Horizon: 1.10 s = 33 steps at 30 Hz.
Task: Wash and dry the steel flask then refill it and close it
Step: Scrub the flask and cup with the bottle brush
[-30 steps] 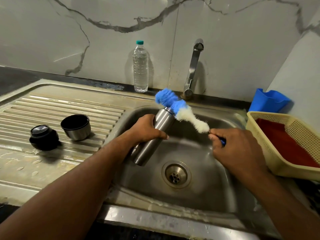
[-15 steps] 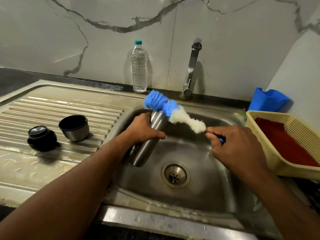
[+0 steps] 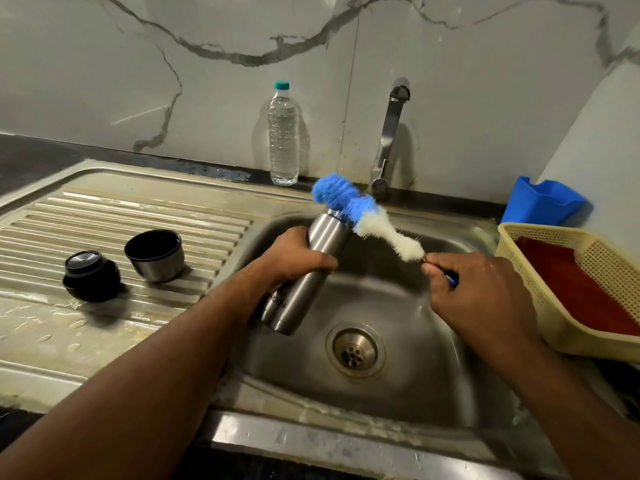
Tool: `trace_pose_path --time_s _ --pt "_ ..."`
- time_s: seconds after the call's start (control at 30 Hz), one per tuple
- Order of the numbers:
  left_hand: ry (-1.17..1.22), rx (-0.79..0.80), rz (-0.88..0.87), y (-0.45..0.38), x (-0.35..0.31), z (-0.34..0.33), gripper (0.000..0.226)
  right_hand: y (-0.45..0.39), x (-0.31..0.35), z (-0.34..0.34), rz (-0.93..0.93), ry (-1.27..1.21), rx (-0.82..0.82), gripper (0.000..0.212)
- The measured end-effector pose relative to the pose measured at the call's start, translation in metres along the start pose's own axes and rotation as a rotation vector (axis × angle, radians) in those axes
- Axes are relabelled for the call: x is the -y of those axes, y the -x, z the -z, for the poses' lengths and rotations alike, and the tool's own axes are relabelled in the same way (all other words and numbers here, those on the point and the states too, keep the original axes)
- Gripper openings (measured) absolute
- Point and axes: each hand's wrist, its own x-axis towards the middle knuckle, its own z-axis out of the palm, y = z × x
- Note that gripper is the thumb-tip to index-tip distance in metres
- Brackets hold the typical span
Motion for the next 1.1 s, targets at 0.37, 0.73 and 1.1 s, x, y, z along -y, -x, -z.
trace_pose_path --time_s 0.37,0.73,1.1 --pt "-0.060 -0.067 -0.044 0.000 0.002 0.001 0.072 0.000 -0.003 0.001 -0.006 -0.002 -0.004 0.024" --pt "-0.105 -0.057 -0.034 0.000 0.001 0.001 0.067 0.001 0.002 -0.002 0.017 -0.025 0.088 0.022" --pt "0.213 0.074 0.036 0.007 -0.007 0.001 0.058 0.000 0.002 -0.004 -0.028 -0.048 0.108 0.015"
